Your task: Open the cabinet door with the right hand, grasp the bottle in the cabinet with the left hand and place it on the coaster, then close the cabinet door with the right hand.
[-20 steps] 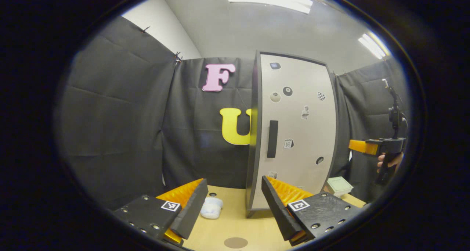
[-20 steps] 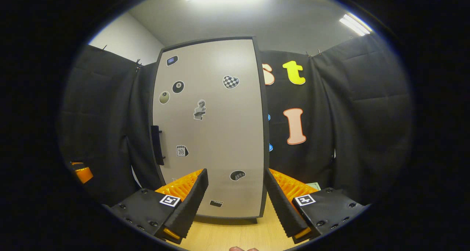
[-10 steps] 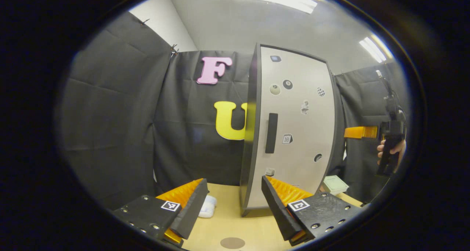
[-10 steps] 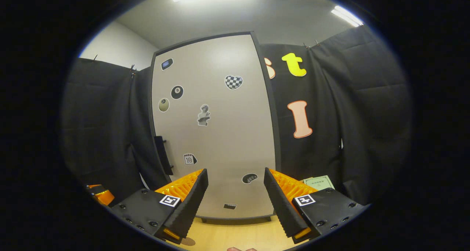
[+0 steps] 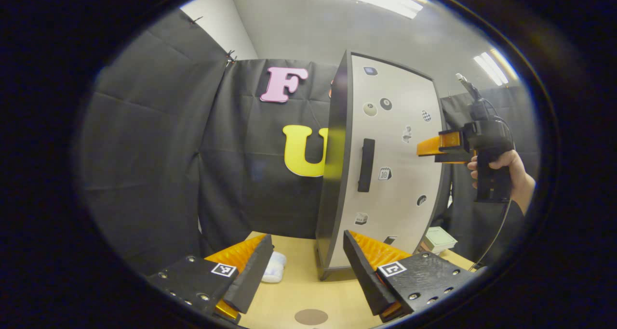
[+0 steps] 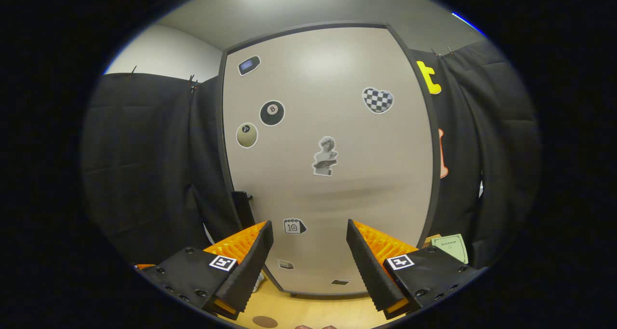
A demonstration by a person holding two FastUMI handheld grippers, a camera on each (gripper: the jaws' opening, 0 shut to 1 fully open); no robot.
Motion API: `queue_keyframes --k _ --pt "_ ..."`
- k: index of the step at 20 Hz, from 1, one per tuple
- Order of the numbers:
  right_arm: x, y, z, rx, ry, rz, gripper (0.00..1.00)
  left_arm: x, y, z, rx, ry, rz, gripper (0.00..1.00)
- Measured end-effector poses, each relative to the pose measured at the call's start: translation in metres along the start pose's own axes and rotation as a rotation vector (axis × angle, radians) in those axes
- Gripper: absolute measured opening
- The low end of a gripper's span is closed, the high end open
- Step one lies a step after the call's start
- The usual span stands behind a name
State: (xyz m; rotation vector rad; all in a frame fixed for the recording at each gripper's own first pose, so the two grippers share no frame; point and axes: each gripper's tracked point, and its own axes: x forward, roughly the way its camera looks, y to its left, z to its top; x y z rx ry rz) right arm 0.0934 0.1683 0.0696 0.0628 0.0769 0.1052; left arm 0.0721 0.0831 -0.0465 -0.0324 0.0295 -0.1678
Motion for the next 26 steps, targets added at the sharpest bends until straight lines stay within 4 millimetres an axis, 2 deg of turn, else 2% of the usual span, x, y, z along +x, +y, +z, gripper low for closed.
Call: queue_keyframes --k 1,3,4,9,11,12,14,15,16,18,21,22,23,24,25,26 --pt "0.006 0.009 0.002 0.0 -0.001 0.009 0.92 0.0 0.008 -0.001 0.007 0.0 0.014 0.89" --pt "0.019 0.027 0.004 -0.015 0.003 0.025 0.92 -0.002 0.024 -0.006 0.012 0.008 0.037 0.89" --pt "0.026 0.037 0.003 -0.028 0.006 0.035 0.97 -0.004 0.029 -0.009 0.004 0.013 0.042 0.9" --pt "0.05 0.077 -0.011 -0.054 0.045 0.068 0.92 -0.014 0.068 -0.025 -0.022 0.045 0.104 0.89" --pt "0.061 0.083 -0.016 -0.063 0.053 0.05 0.92 -0.02 0.087 -0.024 -0.027 0.034 0.147 0.89" --pt "0.068 0.084 -0.019 -0.061 0.063 0.041 0.97 -0.022 0.095 -0.025 -0.04 0.037 0.158 0.89" --pt "0.08 0.084 -0.026 -0.045 0.082 0.013 0.97 -0.033 0.105 -0.029 -0.066 0.042 0.187 0.89" --pt "0.086 0.083 -0.027 -0.036 0.082 -0.001 0.92 -0.035 0.111 -0.032 -0.08 0.044 0.199 0.89" --pt "0.091 0.084 -0.028 -0.033 0.081 -0.012 0.97 -0.036 0.117 -0.035 -0.094 0.049 0.211 0.91" --pt "0.1 0.086 -0.031 -0.034 0.086 -0.022 0.96 -0.04 0.125 -0.044 -0.117 0.072 0.236 0.89" --pt "0.108 0.087 -0.038 -0.039 0.104 -0.042 0.74 -0.045 0.13 -0.05 -0.11 0.09 0.261 0.89" --pt "0.108 0.089 -0.04 -0.04 0.11 -0.041 0.68 -0.046 0.128 -0.05 -0.108 0.09 0.257 0.9" --pt "0.11 0.093 -0.042 -0.034 0.118 -0.03 0.57 -0.046 0.123 -0.052 -0.107 0.093 0.248 0.91" --pt "0.11 0.094 -0.044 -0.032 0.126 -0.031 0.51 -0.045 0.12 -0.052 -0.102 0.093 0.242 0.91" --pt "0.11 0.094 -0.042 -0.037 0.119 -0.034 0.4 -0.042 0.117 -0.052 -0.095 0.093 0.238 0.91" --pt "0.11 0.093 -0.043 -0.043 0.121 -0.035 0.36 -0.041 0.114 -0.052 -0.088 0.091 0.233 0.91"
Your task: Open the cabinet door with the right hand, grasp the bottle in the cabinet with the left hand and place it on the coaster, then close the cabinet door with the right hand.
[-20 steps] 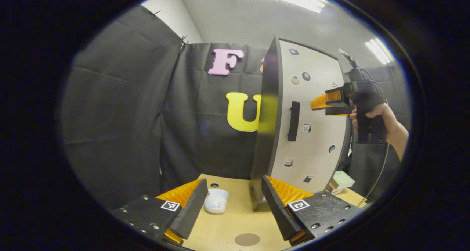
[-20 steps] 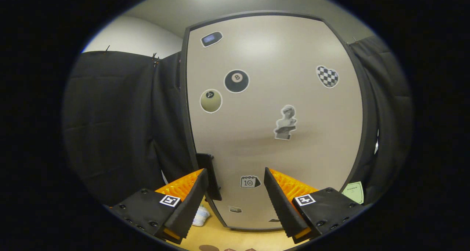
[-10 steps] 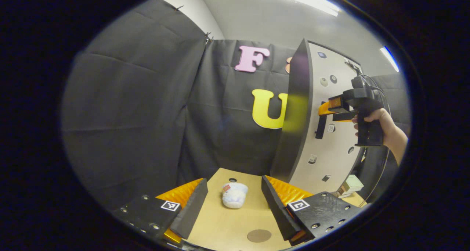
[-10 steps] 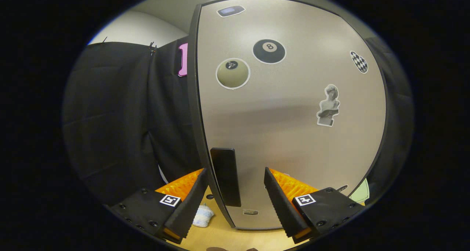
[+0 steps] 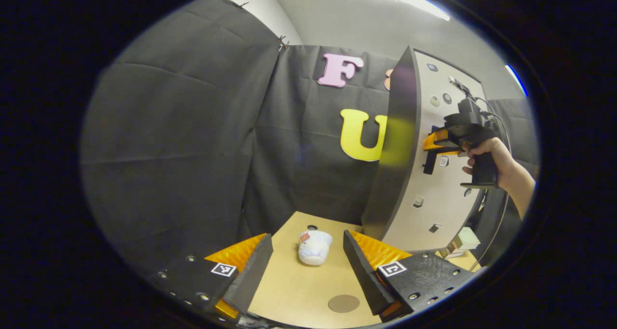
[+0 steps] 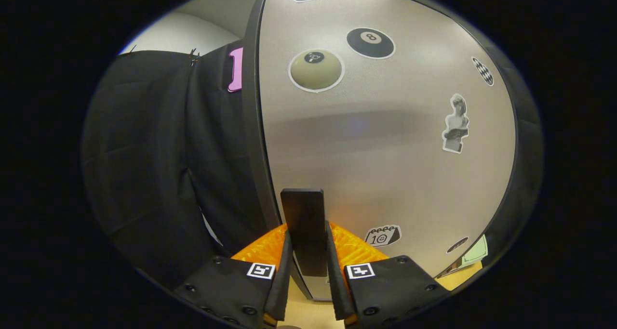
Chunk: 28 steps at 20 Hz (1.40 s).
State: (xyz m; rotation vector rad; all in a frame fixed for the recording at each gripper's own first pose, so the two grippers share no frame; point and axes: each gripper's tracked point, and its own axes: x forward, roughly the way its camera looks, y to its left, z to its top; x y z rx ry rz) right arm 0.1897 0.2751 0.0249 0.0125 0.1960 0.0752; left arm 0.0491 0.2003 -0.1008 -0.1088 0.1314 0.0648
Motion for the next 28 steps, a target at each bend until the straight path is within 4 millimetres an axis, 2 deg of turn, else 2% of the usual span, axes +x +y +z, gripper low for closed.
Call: queue_keyframes --k 4,5,8,9,11,12,14,18,20,22,24,28 --pt "0.002 -0.001 -0.002 -0.007 -0.006 -0.001 0.33 0.004 -0.022 -0.003 -0.005 0.007 -0.041 0.91" --pt "-0.004 -0.001 0.0 -0.009 -0.011 0.012 0.27 0.004 -0.027 -0.005 -0.003 0.013 -0.05 0.91" --pt "-0.004 0.0 -0.002 -0.031 -0.003 0.061 0.22 0.002 -0.041 -0.005 0.003 0.018 -0.069 0.91" --pt "-0.005 0.001 -0.004 -0.043 0.003 0.079 0.17 0.001 -0.046 -0.005 0.001 0.019 -0.075 0.9" --pt "-0.014 0.002 -0.005 -0.054 0.001 0.112 0.17 -0.002 -0.054 -0.003 -0.004 0.019 -0.075 0.91" --pt "-0.019 0.003 -0.006 -0.062 -0.002 0.131 0.17 -0.012 -0.051 0.002 -0.001 0.02 -0.07 0.91" --pt "-0.03 0.003 -0.008 -0.079 -0.009 0.174 0.17 -0.02 -0.064 0.002 0.016 0.022 -0.046 0.91" --pt "-0.052 0.002 -0.011 -0.104 -0.004 0.281 0.17 -0.057 -0.082 0.01 0.062 -0.002 0.034 0.9" --pt "-0.054 -0.001 -0.014 -0.104 0.005 0.329 0.17 -0.071 -0.099 0.02 0.07 -0.021 0.051 0.91" --pt "-0.055 -0.003 -0.015 -0.113 0.002 0.367 0.17 -0.083 -0.117 0.021 0.093 -0.028 0.06 0.89" --pt "-0.057 -0.003 -0.014 -0.113 0.0 0.401 0.17 -0.093 -0.129 0.019 0.115 -0.034 0.089 0.89" --pt "-0.058 -0.007 -0.014 -0.112 -0.006 0.459 0.17 -0.116 -0.164 0.01 0.08 -0.04 0.097 0.9"
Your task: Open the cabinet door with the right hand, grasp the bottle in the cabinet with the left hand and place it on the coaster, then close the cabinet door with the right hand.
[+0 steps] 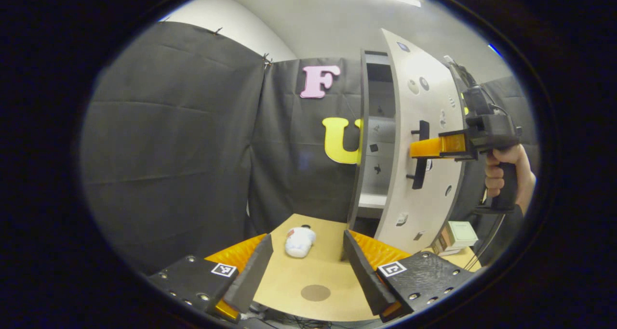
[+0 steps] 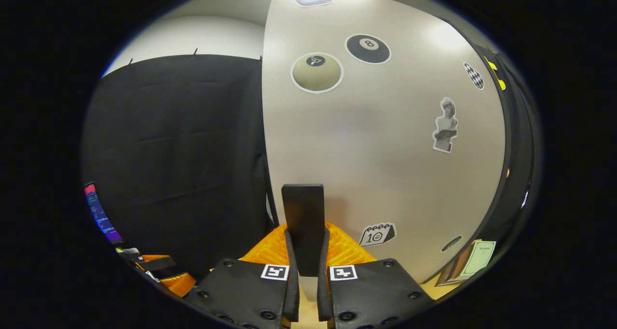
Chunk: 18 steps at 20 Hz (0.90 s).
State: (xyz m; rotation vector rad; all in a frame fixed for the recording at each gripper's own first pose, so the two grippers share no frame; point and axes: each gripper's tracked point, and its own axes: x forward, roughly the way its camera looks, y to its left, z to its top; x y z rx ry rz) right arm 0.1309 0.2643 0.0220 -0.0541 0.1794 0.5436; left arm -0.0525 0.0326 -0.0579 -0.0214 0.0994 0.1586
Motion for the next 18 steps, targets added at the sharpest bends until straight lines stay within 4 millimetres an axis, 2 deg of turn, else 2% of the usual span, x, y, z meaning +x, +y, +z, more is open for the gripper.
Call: queue_keyframes --k 4,6,9,12,18 --pt "-0.002 -0.003 0.001 0.011 -0.016 0.036 0.17 -0.018 -0.03 -0.002 0.046 0.007 -0.017 0.89" --pt "-0.004 -0.005 0.001 0.012 -0.018 0.051 0.17 -0.025 -0.049 0.003 0.066 0.004 -0.045 0.89" --pt "-0.008 -0.008 0.0 0.017 -0.023 0.065 0.17 -0.038 -0.083 0.012 -0.037 -0.006 -0.123 0.9" --pt "-0.011 -0.011 0.0 0.024 -0.03 0.071 0.17 -0.044 -0.083 0.013 -0.029 -0.025 -0.096 0.89" --pt "-0.025 -0.022 -0.003 0.03 -0.038 0.062 0.17 -0.055 -0.098 0.006 -0.013 -0.021 -0.091 0.9"
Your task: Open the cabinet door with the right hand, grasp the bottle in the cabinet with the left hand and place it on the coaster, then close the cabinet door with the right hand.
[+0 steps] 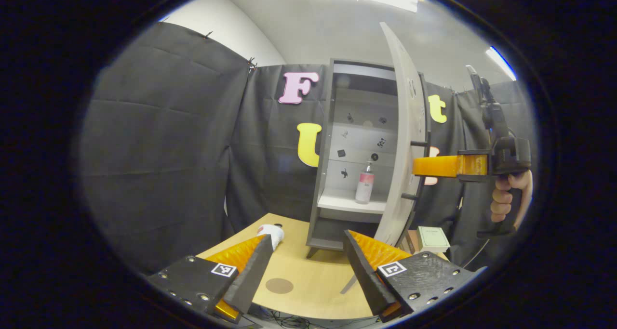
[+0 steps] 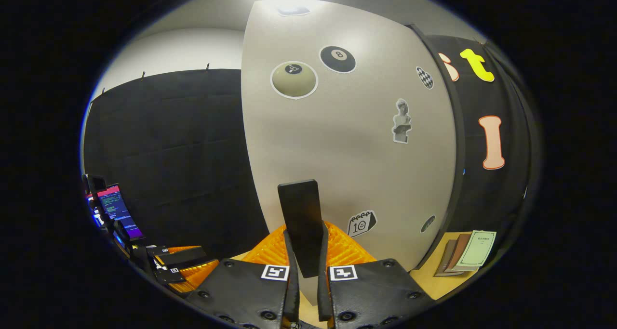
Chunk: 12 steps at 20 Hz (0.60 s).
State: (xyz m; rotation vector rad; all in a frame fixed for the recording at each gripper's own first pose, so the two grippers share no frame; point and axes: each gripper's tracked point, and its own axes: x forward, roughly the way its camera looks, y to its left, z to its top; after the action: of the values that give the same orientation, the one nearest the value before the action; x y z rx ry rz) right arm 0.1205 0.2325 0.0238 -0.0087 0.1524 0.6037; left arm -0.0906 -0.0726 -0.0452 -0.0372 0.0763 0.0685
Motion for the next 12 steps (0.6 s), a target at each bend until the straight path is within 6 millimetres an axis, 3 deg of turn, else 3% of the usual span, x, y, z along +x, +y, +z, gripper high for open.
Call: queue_keyframes --k 5,12 --pt "-0.015 -0.01 0.002 0.006 -0.014 -0.027 0.17 0.001 -0.024 0.0 -0.046 0.003 -0.044 0.89" --pt "-0.03 -0.024 0.002 -0.005 -0.035 -0.096 0.16 0.022 -0.045 0.007 -0.03 0.002 -0.111 0.89"
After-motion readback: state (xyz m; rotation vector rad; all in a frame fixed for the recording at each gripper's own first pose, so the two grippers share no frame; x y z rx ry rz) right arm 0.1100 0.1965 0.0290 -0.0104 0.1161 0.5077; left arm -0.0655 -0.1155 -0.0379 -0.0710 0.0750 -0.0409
